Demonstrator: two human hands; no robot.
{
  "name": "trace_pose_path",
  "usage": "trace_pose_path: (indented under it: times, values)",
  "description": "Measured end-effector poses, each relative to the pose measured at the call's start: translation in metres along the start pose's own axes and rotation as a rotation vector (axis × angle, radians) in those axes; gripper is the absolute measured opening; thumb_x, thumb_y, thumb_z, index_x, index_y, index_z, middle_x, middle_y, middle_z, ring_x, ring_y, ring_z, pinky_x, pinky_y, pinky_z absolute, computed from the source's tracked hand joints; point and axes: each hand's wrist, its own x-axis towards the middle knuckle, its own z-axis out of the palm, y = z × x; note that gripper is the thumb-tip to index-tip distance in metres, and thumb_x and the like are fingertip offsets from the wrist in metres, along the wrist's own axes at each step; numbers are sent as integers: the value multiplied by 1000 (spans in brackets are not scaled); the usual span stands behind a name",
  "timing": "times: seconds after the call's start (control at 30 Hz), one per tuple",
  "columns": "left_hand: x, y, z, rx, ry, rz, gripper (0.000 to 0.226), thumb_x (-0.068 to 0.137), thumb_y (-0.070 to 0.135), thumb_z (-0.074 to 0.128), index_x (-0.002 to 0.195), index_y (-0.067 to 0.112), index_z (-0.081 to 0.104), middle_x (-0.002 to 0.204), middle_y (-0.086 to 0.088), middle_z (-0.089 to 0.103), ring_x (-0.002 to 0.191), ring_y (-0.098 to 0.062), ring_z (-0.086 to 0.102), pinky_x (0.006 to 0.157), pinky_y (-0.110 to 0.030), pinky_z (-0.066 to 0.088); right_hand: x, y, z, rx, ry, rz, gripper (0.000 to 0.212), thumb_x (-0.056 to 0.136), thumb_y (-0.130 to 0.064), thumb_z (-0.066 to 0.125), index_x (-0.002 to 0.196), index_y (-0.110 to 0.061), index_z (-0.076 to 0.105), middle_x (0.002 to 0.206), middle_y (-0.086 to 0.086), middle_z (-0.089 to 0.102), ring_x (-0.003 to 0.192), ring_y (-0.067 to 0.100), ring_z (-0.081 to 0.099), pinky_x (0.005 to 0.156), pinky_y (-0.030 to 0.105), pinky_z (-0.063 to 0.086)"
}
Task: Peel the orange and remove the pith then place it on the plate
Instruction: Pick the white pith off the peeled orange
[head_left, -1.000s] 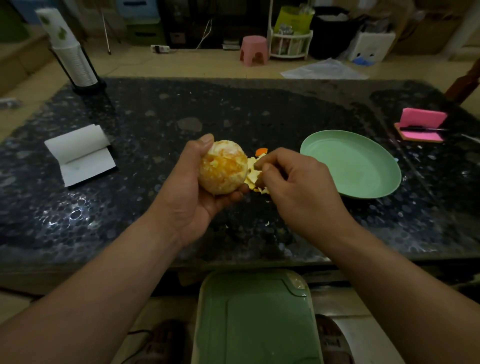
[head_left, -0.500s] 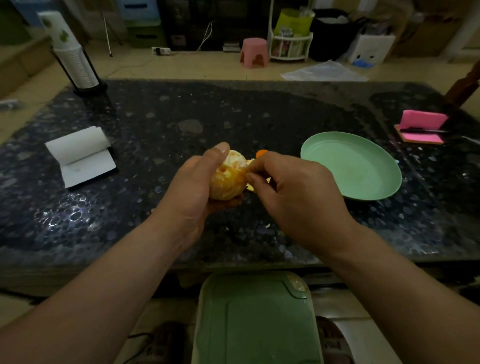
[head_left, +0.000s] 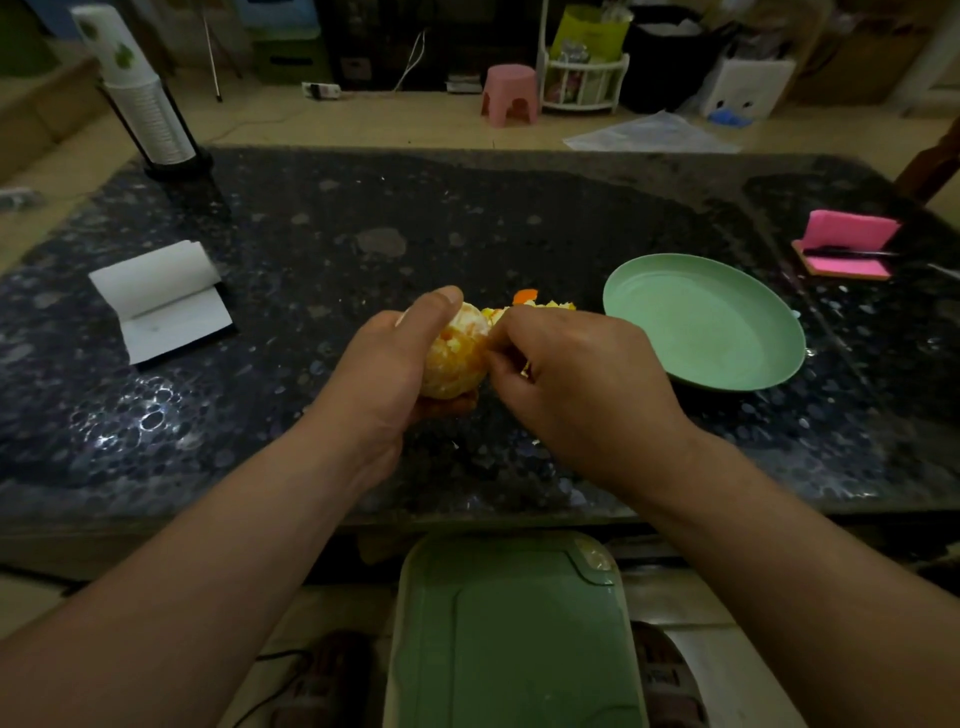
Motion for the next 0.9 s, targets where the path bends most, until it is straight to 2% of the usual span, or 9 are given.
trace_pose_path:
  times: [0.27,0.47,0.6,0.7,0.77,0.9]
  values:
    - [-5,3,4,-3,-30,-7,51,99,53,64,129,10,67,119,-15,76,92,-22,76,71,-36,62,0,-5,1,85,75,111,11,90,-21,71,81,-19,65,69,-6,62,60,15,55,52,36,46]
    - [-10,7,7,-72,-68,-9,28,104,44,57,103,20,72,89,-1,77,80,-15,74,73,-41,63,1,-8,0,190,84,170,9,89,-21,73,83,-19,67,70,-8,61,62,12,56,56,39,50]
    - [-11,8,5,-93,-89,-38,30,105,45,56,107,19,71,97,-5,77,89,-19,73,87,-46,62,1,-7,-1,280,63,168,10,90,-19,73,83,-18,66,70,-8,60,62,12,56,57,40,51]
    - [-11,8,3,-117,-102,-55,33,104,45,56,111,17,71,100,-6,77,91,-20,72,88,-46,61,0,-6,-3,322,50,177,9,90,-19,73,84,-19,66,69,-8,59,62,12,55,57,40,50]
    - [-11,10,3,-163,-105,-70,35,103,46,56,114,16,70,100,-7,77,89,-20,73,84,-43,62,-1,-4,-4,337,48,179,10,89,-19,74,83,-19,66,68,-8,59,61,12,55,56,39,50]
    - [-12,15,1,-231,-115,-84,33,104,46,54,107,18,69,88,-5,77,73,-18,73,56,-28,59,-4,0,-4,366,40,209,12,92,-20,74,85,-23,65,68,-11,58,62,12,54,57,38,50]
